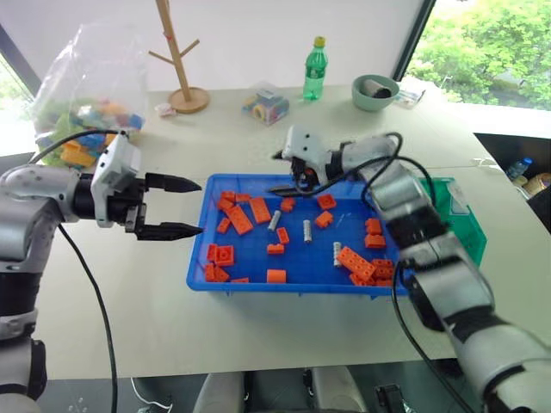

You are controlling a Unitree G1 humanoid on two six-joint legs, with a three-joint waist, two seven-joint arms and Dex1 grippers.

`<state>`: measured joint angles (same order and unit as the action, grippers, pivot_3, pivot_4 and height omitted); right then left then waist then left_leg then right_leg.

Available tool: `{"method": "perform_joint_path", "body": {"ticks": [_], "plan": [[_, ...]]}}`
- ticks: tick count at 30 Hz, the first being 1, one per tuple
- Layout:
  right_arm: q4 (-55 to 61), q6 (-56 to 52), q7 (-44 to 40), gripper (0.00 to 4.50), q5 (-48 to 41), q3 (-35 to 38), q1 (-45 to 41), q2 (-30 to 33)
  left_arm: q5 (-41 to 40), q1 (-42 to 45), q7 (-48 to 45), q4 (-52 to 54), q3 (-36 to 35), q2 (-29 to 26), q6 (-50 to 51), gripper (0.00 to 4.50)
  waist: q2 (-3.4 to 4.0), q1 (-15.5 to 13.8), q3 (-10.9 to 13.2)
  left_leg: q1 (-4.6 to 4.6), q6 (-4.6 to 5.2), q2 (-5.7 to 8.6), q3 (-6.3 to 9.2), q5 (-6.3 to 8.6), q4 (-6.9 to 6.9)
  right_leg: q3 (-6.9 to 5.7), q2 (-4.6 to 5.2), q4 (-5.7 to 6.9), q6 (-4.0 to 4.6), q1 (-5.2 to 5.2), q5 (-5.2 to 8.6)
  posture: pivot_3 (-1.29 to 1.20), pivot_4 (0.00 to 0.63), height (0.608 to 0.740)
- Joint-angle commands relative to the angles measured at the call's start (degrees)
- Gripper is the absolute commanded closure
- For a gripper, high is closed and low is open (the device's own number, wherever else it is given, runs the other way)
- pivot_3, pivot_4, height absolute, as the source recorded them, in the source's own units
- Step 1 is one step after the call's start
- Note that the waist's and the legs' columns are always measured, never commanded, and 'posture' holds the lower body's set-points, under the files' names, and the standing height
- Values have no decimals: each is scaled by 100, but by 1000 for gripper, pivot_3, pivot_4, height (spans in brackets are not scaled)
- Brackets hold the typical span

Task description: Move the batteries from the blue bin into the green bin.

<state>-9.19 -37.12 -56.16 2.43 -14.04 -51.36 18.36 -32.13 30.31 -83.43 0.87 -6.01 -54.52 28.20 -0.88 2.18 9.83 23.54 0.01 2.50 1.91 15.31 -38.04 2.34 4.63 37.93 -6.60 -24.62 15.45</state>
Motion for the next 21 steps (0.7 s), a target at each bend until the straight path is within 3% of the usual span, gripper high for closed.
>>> {"method": "perform_joint_path", "body": {"ticks": [1, 3, 6, 8, 13, 21], "plan": [[1790, -3011, 1168, 548, -86, 428, 211, -925, -10, 246, -34, -155, -30, -17, -65, 0, 0, 29, 0, 0, -4, 1, -1, -2, 0, 1, 0, 1, 0, -3, 0, 0, 150, 727], [2255, -4104, 1669, 548, -106, 623, 253, -1478, 50, 409, -87, -326, 77, 34, -117, 0, 0, 37, 0, 1, -10, 0, -4, -6, 0, 3, -3, 15, 6, -14, -3, 0, 150, 727], [2463, -4677, 2190, 548, -117, 460, 396, -1802, 172, 754, -217, -636, 276, 156, -259, 0, -1, 3, -4, 0, -16, 0, -1, -9, 1, 0, -8, 19, 13, -15, -8, 0, 150, 727], [2334, -4766, 2568, 548, -77, 464, 473, -1932, 230, 952, -280, -808, 376, 234, -343, 0, -8, -21, -8, -2, -16, 6, -1, -10, -2, -5, -6, 14, 13, -6, -8, 0, 150, 727], [2099, -4491, 3051, 548, -127, 435, 651, -1588, 314, 1129, -365, -939, 474, 352, -406, 0, -8, 7, -8, -2, -14, 17, -4, -9, -3, -6, -3, 10, 12, -5, -8, 0, 150, 727], [1931, -4644, 3489, 548, -467, 785, 847, -1860, 356, 1107, -359, -933, 468, 455, -436, 0, -8, 68, -8, -2, -13, 0, -6, -9, 6, -4, -13, 15, 12, -16, -8, 0, 150, 727]]}}
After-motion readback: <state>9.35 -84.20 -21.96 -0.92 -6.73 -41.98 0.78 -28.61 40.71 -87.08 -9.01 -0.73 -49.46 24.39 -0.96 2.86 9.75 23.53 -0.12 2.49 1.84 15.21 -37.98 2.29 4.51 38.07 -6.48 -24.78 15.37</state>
